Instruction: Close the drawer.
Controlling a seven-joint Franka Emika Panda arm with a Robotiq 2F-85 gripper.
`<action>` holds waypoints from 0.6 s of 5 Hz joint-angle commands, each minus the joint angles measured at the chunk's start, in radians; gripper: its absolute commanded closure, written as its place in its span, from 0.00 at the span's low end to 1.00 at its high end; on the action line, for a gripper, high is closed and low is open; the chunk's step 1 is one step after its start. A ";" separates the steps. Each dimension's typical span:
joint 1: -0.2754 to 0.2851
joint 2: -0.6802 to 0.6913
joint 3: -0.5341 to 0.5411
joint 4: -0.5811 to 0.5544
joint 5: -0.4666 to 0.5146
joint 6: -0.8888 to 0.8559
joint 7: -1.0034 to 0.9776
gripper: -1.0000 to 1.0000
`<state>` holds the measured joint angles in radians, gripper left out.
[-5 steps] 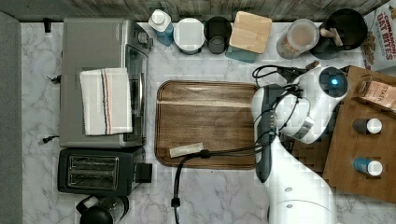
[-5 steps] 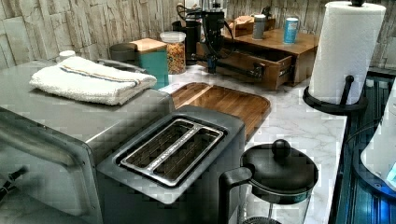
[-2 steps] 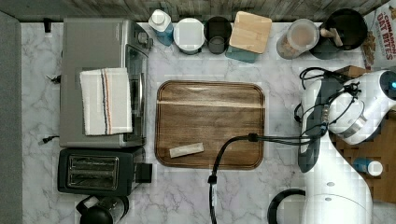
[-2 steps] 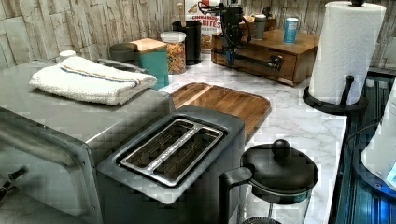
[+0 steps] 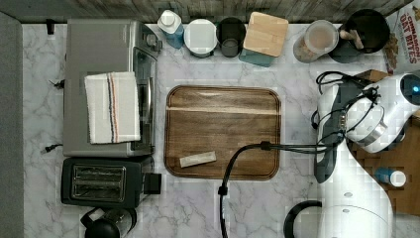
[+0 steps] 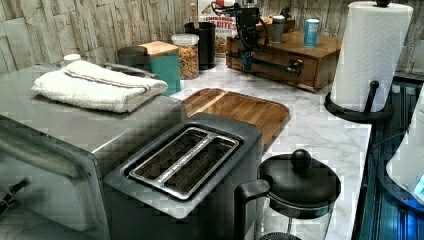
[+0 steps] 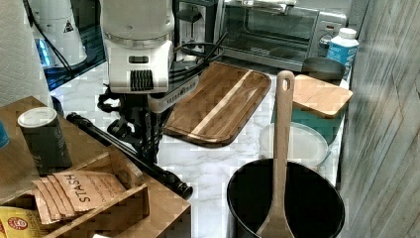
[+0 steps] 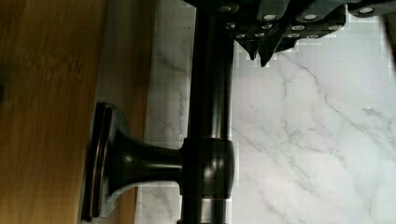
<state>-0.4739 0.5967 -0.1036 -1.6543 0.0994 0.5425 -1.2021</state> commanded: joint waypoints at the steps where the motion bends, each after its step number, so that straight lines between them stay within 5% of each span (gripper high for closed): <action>1: -0.116 -0.086 -0.181 0.022 -0.032 0.012 0.067 1.00; 3: -0.089 -0.083 -0.213 0.022 -0.013 0.011 0.056 1.00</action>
<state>-0.4202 0.5962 -0.1575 -1.6572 0.1000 0.5381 -1.2021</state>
